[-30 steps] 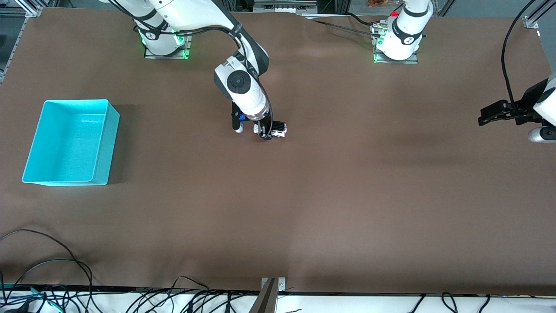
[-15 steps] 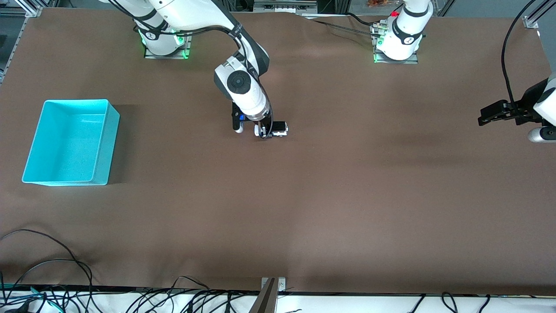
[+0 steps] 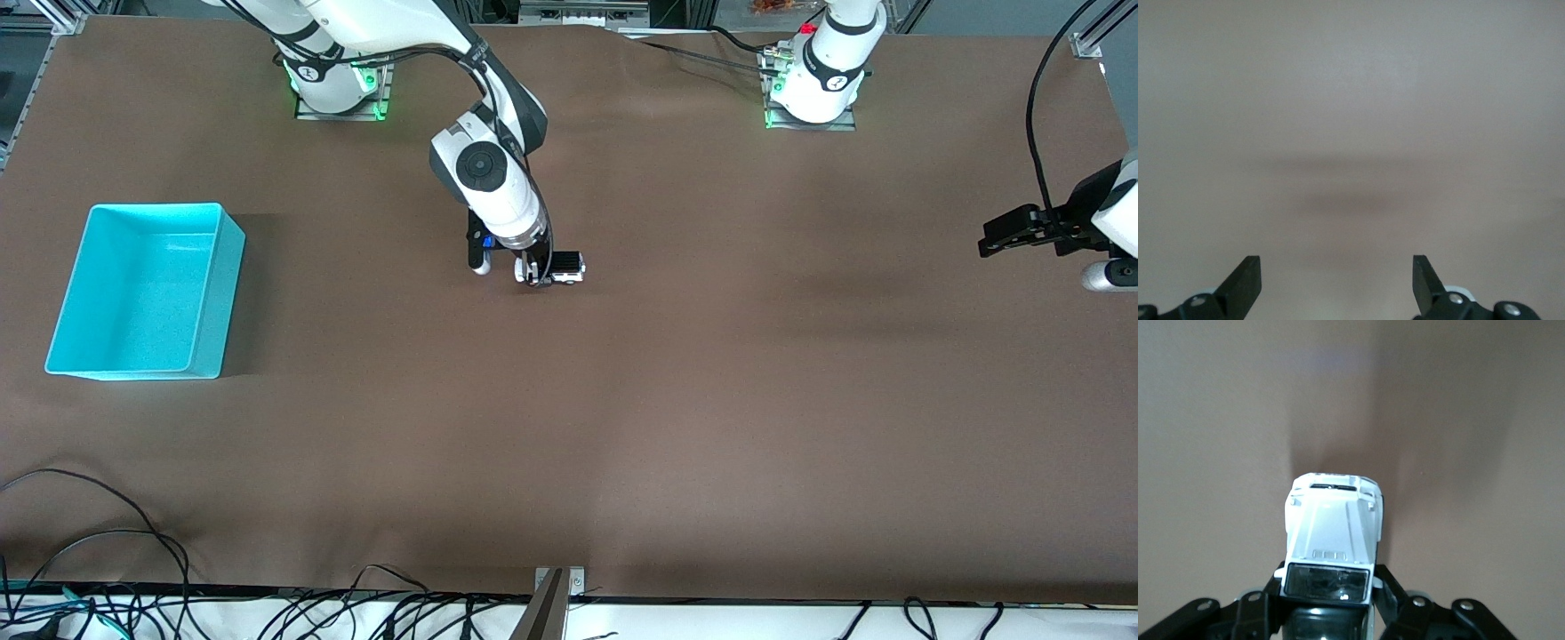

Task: Wind and store white jeep toy

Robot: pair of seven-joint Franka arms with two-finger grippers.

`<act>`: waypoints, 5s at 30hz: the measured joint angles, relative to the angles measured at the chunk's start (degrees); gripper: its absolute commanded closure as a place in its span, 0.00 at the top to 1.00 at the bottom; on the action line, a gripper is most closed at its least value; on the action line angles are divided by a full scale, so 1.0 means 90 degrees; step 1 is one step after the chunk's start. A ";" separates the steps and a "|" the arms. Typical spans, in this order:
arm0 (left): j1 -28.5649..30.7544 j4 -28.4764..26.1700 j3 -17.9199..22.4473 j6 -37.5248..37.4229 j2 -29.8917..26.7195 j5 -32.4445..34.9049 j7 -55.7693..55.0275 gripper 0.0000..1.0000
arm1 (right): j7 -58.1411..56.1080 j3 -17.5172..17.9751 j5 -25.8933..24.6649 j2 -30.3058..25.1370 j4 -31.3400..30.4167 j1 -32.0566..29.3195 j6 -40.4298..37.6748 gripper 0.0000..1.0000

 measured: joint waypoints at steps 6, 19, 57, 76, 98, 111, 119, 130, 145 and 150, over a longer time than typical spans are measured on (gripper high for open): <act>0.0000 0.0000 0.0000 0.0000 0.0000 0.0000 0.0000 1.00 | -0.0022 -0.0202 -0.0024 -0.0213 0.0001 -0.0006 -0.0352 0.00; -0.0002 -0.0008 -0.0018 0.0000 0.0000 -0.0001 0.0000 1.00 | -0.0774 -0.0504 -0.0050 -0.0659 -0.0006 -0.0177 -0.1417 0.00; -0.0008 -0.0036 -0.0113 0.0000 -0.0001 -0.0003 0.0000 1.00 | -0.5654 -0.1082 -0.0051 -0.2866 -0.0321 -0.2249 -0.4570 0.00; -0.0008 -0.0071 -0.0113 0.0000 -0.0001 -0.0003 0.0000 1.00 | -1.0125 -0.2810 -0.0052 -0.3430 -0.0354 -0.2781 -0.5513 0.00; -0.0008 -0.0073 -0.0127 0.0000 -0.0001 -0.0003 0.0000 1.00 | -1.4230 -0.4524 -0.0454 -0.2766 -0.0711 -0.3325 -0.4830 0.00; -0.0008 -0.0079 -0.0128 0.0000 -0.0001 -0.0003 0.0000 1.00 | -1.5058 -0.4640 -0.0721 -0.1962 -0.1260 -0.3449 -0.3322 0.00; -0.0008 -0.0080 -0.0128 0.0000 -0.0001 -0.0003 0.0000 1.00 | -1.5561 -0.4641 -0.0728 -0.1535 -0.1260 -0.3619 -0.2819 0.00; -0.0008 -0.0081 -0.0128 0.0000 -0.0001 -0.0004 0.0000 1.00 | -1.5590 -0.4623 -0.0728 -0.1061 -0.1258 -0.3654 -0.2212 0.00; -0.0008 -0.0081 -0.0129 0.0000 -0.0001 -0.0004 0.0000 1.00 | -1.5593 -0.3913 -0.0724 -0.0344 -0.1243 -0.4162 -0.1557 0.01; -0.0008 -0.0087 -0.0129 -0.0001 -0.0001 -0.0004 0.0000 1.00 | -1.5593 -0.3907 -0.0724 -0.0344 -0.1206 -0.4164 -0.1551 0.60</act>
